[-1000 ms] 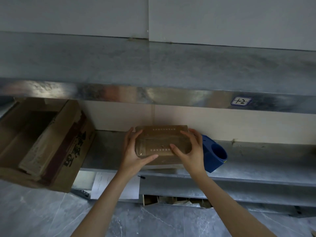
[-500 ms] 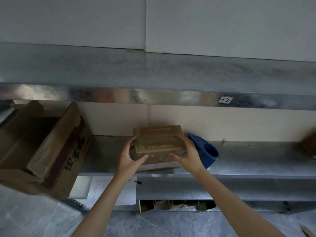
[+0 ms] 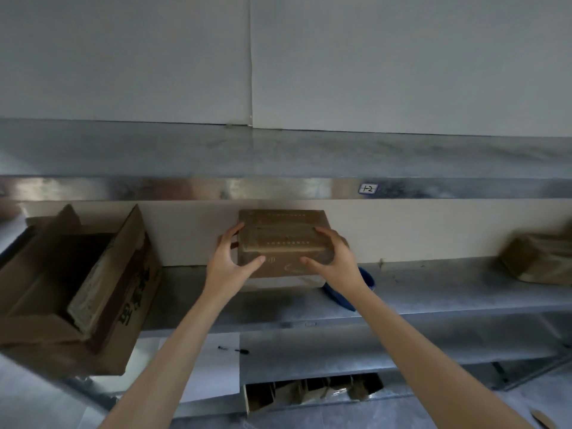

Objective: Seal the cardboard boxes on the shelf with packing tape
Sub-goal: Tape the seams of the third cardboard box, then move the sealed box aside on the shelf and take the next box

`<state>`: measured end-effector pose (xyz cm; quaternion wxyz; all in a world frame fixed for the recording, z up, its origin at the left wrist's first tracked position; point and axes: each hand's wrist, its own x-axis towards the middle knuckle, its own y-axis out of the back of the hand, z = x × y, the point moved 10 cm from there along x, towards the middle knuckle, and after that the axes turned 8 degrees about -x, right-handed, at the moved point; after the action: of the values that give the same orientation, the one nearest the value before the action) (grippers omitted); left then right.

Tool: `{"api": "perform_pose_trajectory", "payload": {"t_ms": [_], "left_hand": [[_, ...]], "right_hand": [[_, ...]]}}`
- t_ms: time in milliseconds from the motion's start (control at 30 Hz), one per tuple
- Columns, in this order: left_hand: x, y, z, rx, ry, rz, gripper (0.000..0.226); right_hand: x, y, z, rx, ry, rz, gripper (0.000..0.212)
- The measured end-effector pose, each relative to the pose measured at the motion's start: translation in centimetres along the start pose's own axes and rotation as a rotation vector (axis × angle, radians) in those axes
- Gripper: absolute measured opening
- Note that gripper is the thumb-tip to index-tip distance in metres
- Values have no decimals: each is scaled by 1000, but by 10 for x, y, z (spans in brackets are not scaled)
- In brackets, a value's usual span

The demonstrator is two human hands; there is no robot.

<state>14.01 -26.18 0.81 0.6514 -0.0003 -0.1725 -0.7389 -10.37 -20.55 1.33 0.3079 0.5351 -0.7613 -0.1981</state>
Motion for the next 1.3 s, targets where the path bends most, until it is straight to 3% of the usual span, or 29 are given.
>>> {"api": "perform_pose_trajectory", "payload": {"t_ms": [333, 700, 1000, 1300], "left_hand": [[7, -76, 69, -27, -139, -134, 76], [-27, -227, 134, -19, -239, -344, 75], [-68, -342, 173, 300, -363, -339, 68], [-63, -419, 164, 661, -396, -326, 82]], "right_hand": [[-16, 104, 21, -10, -80, 178, 74], [-74, 256, 103, -30, -133, 355, 61], [-126, 378, 194, -109, -211, 419, 63], [-120, 411, 283, -63, -269, 379, 66]]}}
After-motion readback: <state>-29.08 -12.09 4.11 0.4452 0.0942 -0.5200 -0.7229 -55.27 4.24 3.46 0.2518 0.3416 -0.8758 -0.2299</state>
